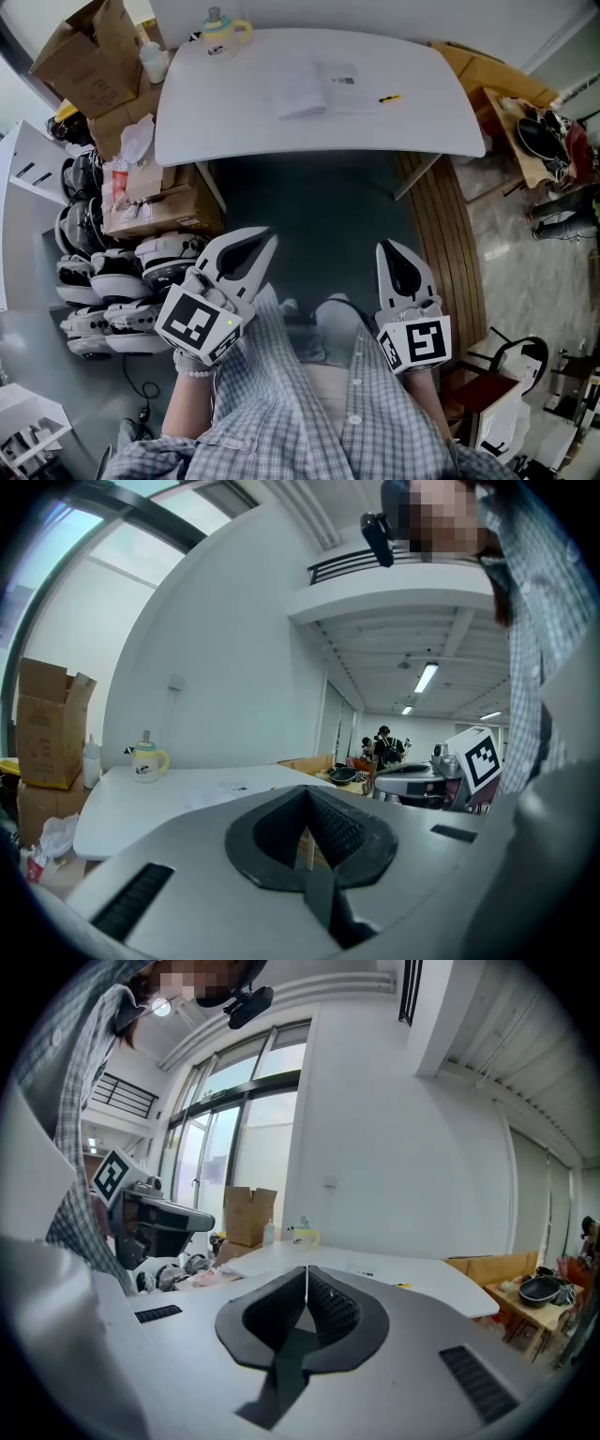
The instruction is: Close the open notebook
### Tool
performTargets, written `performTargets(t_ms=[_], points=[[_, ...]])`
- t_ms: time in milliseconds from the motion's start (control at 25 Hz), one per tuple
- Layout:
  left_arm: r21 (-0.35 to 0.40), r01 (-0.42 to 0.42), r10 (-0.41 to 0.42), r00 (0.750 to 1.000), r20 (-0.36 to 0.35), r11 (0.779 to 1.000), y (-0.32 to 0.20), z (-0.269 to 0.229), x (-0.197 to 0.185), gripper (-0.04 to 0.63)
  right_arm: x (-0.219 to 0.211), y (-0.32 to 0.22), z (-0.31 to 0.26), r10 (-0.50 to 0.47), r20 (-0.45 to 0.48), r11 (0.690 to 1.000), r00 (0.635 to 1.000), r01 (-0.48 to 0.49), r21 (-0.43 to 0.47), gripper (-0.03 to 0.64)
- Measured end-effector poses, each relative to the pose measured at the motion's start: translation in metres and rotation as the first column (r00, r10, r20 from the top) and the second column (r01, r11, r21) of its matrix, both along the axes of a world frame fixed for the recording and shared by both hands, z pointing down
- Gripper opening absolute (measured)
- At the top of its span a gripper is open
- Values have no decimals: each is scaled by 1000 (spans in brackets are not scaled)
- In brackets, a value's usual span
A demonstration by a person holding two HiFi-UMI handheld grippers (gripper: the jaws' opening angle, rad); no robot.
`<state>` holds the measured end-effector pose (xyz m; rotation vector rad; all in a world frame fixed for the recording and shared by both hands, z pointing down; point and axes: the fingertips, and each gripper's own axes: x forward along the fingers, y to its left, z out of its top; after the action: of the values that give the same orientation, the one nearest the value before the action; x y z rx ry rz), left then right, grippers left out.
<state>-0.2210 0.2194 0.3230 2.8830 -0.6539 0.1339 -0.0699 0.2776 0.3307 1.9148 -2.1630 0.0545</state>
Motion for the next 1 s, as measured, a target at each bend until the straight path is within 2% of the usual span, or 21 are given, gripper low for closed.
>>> performTargets(t_ms=[280, 600, 800, 1000], points=[[-6, 1, -1, 1000, 3, 1000, -3, 2, 3, 6, 2, -3, 4, -4, 14, 1000, 1000, 4, -22, 23], [2, 45, -45, 999, 14, 999, -14, -2, 17, 6, 8, -29, 6, -86, 19, 996, 996, 86, -17, 22], [8, 72, -72, 997, 19, 997, -32, -6, 37, 6, 24, -48, 9, -121, 29, 992, 992, 122, -19, 22], [-4, 95, -95, 995, 10, 995, -46, -7, 67, 6, 58, -67, 7, -126, 41, 992, 991, 127, -14, 23]])
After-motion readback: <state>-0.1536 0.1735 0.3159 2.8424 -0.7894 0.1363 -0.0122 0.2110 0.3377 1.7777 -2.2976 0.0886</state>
